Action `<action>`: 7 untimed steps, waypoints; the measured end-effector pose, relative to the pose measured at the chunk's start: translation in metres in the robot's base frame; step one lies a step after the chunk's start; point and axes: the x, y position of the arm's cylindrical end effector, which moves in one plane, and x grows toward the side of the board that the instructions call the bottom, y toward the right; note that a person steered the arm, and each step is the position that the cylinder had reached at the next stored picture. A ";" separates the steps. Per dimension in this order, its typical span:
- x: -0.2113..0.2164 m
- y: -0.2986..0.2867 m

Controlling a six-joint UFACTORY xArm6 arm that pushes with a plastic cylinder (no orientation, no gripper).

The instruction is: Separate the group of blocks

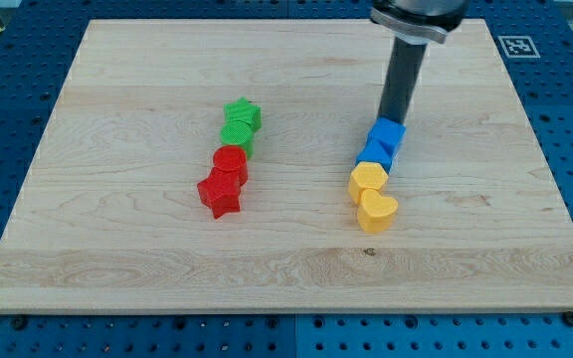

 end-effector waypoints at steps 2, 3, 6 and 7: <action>0.033 0.038; 0.067 0.053; 0.135 0.007; 0.130 -0.027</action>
